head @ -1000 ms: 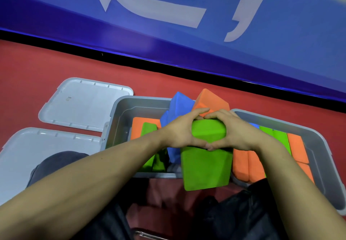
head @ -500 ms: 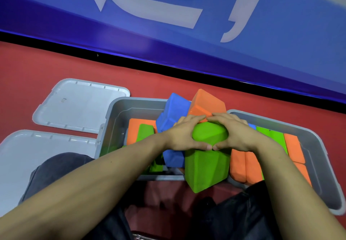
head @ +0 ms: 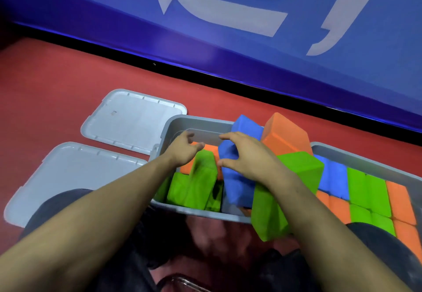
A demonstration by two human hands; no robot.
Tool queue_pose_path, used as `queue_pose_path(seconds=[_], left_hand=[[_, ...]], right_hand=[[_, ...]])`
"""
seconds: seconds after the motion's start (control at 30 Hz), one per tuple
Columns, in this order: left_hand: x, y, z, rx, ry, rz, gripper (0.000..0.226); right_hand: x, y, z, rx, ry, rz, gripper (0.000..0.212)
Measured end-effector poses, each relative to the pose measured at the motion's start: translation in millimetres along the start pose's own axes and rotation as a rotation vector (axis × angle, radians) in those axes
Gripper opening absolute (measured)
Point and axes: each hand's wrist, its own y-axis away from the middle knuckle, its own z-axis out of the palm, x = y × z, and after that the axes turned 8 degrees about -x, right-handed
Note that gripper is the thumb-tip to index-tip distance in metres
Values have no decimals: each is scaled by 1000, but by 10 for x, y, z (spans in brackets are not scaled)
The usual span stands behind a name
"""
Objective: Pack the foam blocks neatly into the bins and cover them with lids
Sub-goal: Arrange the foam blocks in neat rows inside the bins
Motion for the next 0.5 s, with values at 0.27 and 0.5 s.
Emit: queue_pose_path(seconds=[0.27, 0.5], left_hand=[[-648, -133, -207, -73, -163, -190, 64], [-947, -294, -218, -32, -64, -222, 43]], right_hand=[[-300, -521, 1140, -169, -186, 542, 104], [-420, -844, 1439, -89, -131, 610, 85]])
